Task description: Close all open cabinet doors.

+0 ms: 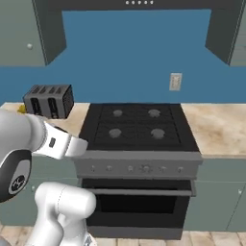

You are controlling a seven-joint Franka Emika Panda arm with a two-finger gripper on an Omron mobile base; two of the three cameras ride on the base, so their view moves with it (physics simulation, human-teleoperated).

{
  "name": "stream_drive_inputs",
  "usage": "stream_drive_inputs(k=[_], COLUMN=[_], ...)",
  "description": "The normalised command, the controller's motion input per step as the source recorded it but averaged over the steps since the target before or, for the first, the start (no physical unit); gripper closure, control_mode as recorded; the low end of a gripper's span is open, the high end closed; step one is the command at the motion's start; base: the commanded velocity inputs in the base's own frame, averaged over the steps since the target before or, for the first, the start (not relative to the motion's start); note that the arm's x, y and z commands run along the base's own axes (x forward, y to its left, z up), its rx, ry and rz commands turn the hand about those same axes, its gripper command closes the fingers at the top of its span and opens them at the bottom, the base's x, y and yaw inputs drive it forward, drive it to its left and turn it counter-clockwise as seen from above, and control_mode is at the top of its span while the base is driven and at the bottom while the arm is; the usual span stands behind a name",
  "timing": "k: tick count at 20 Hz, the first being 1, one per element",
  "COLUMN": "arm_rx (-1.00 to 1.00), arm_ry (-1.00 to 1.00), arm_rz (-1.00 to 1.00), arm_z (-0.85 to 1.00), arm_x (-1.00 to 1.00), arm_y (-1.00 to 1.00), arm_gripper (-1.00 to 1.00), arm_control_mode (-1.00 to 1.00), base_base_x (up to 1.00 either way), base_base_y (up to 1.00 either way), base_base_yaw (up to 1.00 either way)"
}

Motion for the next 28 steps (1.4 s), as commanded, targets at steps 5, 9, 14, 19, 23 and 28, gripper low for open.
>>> stream_drive_inputs(k=[5,9,14,19,23,28], arm_rx=[0.0,0.0,0.0,0.0,0.0,0.0], arm_ry=[0.0,0.0,0.0,0.0,0.0,0.0], arm_rz=[0.0,0.0,0.0,0.0,0.0,0.0], arm_z=[0.0,0.0,0.0,0.0,0.0,0.0], arm_x=[0.0,0.0,0.0,0.0,0.0,0.0], arm_y=[0.0,0.0,0.0,0.0,0.0,0.0], arm_gripper=[-1.0,-1.0,-1.0,-1.0,-1.0,-1.0], arm_control_mode=[1.0,1.0,1.0,1.0,1.0,1.0], base_base_x=[-0.06,-0.01,0.0,0.07,0.19,0.3], base_base_y=[-0.42,-0.35,-0.39,-0.26,-0.09,-0.02], base_base_yaw=[-0.36,-0.45,-0.5,-0.53,-0.58,-0.74])
